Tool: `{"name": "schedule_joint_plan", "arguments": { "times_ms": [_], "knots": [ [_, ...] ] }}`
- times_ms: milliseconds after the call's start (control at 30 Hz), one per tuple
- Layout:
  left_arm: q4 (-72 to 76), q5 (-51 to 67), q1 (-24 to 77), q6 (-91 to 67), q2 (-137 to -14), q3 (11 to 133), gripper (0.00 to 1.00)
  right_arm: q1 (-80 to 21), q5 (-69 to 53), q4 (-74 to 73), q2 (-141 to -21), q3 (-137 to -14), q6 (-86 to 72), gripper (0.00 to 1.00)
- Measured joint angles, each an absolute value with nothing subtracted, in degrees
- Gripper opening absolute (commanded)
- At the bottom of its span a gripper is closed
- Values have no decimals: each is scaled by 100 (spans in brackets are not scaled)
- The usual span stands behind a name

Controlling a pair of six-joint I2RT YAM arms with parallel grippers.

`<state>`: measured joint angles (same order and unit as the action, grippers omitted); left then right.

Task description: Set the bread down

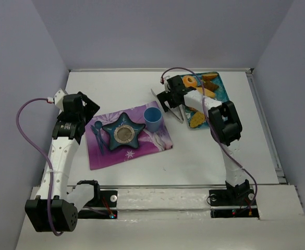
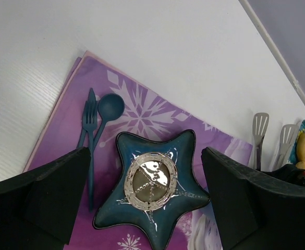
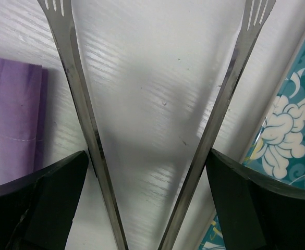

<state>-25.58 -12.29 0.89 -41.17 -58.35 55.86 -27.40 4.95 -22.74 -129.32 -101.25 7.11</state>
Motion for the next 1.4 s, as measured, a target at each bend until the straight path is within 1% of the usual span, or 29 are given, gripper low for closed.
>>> {"name": "schedule_joint_plan", "arguments": {
  "times_ms": [233, 400, 500, 633, 667, 733, 767, 833, 867, 933, 967, 1067, 1267, 1400],
  "knots": [
    [-2613, -1282, 89, -4117, -5795, 5586, 99, -2727, 384, -2427, -12999, -10213, 235, 100],
    [-2670, -1361, 89, -4119, -5721, 5586, 99, -2692, 344, -2285, -12921, -9996, 16, 99],
    [-2698, -1398, 89, -4119, -5695, 5586, 99, -2694, 427, -2187, -12790, -9776, -49, 97],
    [-2707, -1420, 89, -4121, -5675, 5586, 99, -2694, 475, -2191, -12755, -9727, -69, 90],
    [-2709, -1422, 89, -4121, -5675, 5586, 99, -2698, 475, -2193, -12755, -9727, -78, 83],
    [-2729, -1424, 89, -4121, -5675, 5586, 99, -2698, 460, -2196, -12755, -9727, -97, 77],
    [-2740, -1424, 89, -4121, -5673, 5586, 99, -2698, 449, -2198, -12755, -9727, -104, 72],
    [-2751, -1426, 89, -4121, -5666, 5586, 99, -2698, 443, -2202, -12755, -9725, -113, 64],
    [-2759, -1426, 89, -4121, -5653, 5586, 99, -2698, 447, -2196, -12752, -9712, -150, 58],
    [-2768, -1424, 89, -4121, -5629, 5586, 99, -2698, 456, -2171, -12715, -9655, -200, 51],
    [-2768, -1424, 89, -4121, -5599, 5586, 99, -2698, 482, -2161, -12682, -9598, -252, 45],
    [-2768, -1422, 89, -4121, -5489, 5586, 99, -2698, 550, -2204, -12554, -9448, -333, 37],
    [-2764, -1398, 89, -4121, -5264, 5583, 99, -2698, 659, -2626, -12116, -9083, -554, 35],
    [-2759, -1361, 89, -4119, -5181, 5583, 99, -2698, 556, -2825, -11375, -8882, -738, 35]
  ]
}}
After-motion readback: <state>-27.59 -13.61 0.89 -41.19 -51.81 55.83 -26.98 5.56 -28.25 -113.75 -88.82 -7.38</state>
